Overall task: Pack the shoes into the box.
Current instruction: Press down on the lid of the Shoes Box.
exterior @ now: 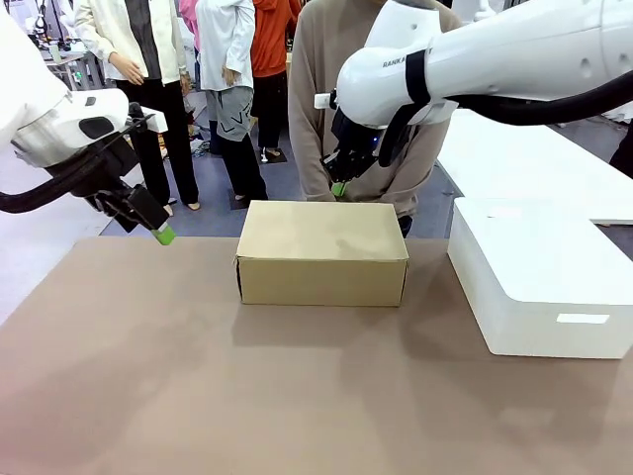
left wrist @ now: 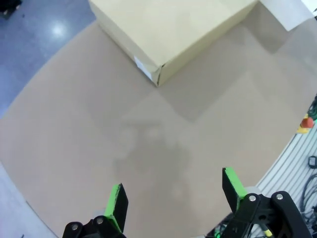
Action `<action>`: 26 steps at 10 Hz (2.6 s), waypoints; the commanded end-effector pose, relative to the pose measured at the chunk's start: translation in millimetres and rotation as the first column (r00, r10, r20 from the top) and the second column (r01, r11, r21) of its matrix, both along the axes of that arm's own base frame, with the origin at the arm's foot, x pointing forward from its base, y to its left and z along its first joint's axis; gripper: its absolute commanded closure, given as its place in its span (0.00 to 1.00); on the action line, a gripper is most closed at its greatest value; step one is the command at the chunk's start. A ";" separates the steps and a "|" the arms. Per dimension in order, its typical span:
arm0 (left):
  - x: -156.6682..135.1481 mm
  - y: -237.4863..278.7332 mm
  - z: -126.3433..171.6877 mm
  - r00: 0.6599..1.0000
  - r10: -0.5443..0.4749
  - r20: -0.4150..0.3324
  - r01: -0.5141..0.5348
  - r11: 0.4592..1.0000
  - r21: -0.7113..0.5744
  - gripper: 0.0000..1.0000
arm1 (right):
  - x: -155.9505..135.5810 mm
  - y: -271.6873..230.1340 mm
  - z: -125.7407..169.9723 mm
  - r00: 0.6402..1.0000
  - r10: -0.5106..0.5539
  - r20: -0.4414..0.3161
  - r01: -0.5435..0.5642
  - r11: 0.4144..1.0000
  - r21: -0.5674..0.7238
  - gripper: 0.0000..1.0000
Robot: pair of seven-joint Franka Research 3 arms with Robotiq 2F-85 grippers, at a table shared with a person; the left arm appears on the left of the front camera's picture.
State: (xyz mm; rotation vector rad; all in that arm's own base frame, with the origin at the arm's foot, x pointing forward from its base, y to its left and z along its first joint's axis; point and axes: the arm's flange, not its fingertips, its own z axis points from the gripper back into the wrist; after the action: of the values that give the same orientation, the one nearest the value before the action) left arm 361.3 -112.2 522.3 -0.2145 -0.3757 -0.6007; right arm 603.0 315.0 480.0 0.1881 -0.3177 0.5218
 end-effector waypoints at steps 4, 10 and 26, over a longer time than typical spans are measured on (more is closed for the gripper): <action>0.0 0.0 0.0 1.000 0.000 0.000 0.000 1.000 0.000 0.00 | 23.6 21.4 -40.5 0.994 -0.087 -0.072 0.083 0.995 -0.060 1.00; 0.0 0.0 0.0 1.000 0.000 0.000 0.000 1.000 0.000 0.00 | 10.7 21.2 -45.5 0.995 -0.079 -0.063 0.073 0.993 -0.087 1.00; 0.0 0.0 0.0 1.000 0.000 0.000 0.000 1.000 0.000 0.00 | -203.3 -87.0 71.6 0.964 0.267 -0.020 -0.267 0.953 -0.147 0.00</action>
State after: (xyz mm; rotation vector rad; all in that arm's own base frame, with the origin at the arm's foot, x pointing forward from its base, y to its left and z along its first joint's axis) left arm 362.3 -113.6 522.1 -0.2320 -0.3685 -0.6107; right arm 412.2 239.0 556.3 0.0567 -0.2366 0.7713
